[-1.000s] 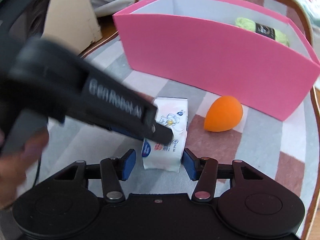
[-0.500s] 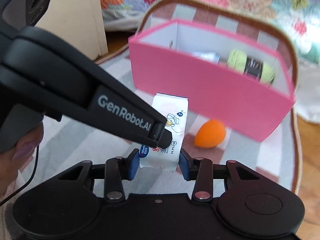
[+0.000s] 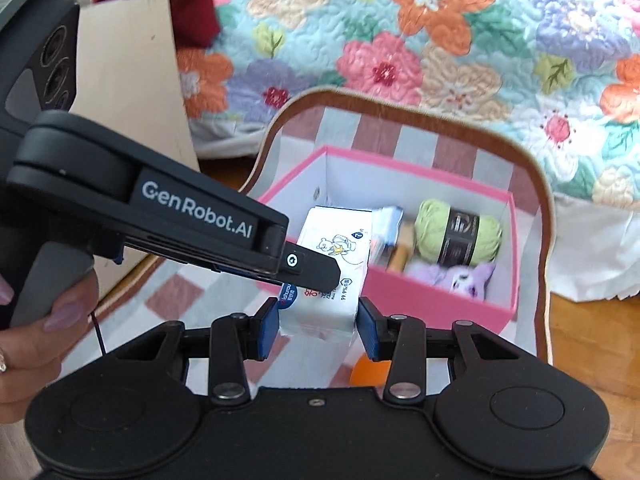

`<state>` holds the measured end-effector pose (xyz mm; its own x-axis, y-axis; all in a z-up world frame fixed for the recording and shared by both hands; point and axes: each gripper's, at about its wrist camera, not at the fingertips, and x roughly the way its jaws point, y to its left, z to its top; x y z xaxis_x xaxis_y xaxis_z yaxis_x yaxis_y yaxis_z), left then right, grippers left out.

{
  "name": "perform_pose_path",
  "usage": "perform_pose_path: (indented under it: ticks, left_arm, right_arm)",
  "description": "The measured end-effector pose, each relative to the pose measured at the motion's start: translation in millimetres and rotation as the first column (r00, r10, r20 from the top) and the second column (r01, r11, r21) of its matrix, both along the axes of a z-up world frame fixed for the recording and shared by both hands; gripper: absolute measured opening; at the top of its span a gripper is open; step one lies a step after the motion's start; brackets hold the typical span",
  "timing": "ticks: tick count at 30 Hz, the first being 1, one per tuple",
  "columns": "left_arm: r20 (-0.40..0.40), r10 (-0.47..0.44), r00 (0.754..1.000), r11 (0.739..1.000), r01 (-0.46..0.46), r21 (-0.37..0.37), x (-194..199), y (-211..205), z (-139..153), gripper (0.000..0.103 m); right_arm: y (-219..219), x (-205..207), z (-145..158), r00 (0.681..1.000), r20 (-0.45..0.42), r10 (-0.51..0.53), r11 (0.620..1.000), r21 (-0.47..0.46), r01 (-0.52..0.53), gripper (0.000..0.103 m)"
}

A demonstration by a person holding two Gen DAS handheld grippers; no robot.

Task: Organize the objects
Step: 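Lift the tissue pack with the left tool and lower it into the box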

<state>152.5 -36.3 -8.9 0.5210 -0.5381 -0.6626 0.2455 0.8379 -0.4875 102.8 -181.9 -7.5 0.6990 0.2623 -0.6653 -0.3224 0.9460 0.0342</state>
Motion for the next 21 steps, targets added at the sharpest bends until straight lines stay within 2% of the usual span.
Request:
perform_pose_path:
  ticks: [4, 7, 11, 15, 17, 21]
  left_arm:
    - [-0.008, 0.034, 0.999, 0.999, -0.034, -0.002, 46, -3, 4, 0.026]
    - [-0.067, 0.058, 0.996, 0.998, -0.059, -0.003, 86, -6, -10, 0.026]
    - [-0.156, 0.087, 0.984, 0.996, -0.09, -0.016, 134, -8, -35, 0.026]
    - [-0.224, 0.103, 0.969, 0.994, -0.108, -0.008, 169, -8, -60, 0.025]
    - [-0.277, 0.118, 0.954, 0.992, -0.123, -0.001, 180, -5, -76, 0.025]
    - [-0.311, 0.13, 0.942, 0.991, -0.116, 0.062, 183, -7, -97, 0.025]
  right_arm:
    - [-2, 52, 11, 0.999, -0.032, 0.02, 0.999, -0.043, -0.021, 0.047]
    - [-9, 93, 6, 0.997, -0.073, 0.025, 0.999, -0.018, -0.026, 0.047]
    - [-17, 148, -13, 0.987, -0.16, 0.011, 1.0, 0.023, -0.007, 0.047]
    - [-21, 185, -35, 0.975, -0.221, 0.0, 0.999, 0.036, 0.009, 0.047]
    - [-20, 197, -50, 0.974, -0.224, 0.007, 1.0, 0.031, 0.0, 0.046]
    - [-8, 207, -79, 0.962, -0.275, 0.003, 1.0, 0.021, 0.003, 0.046]
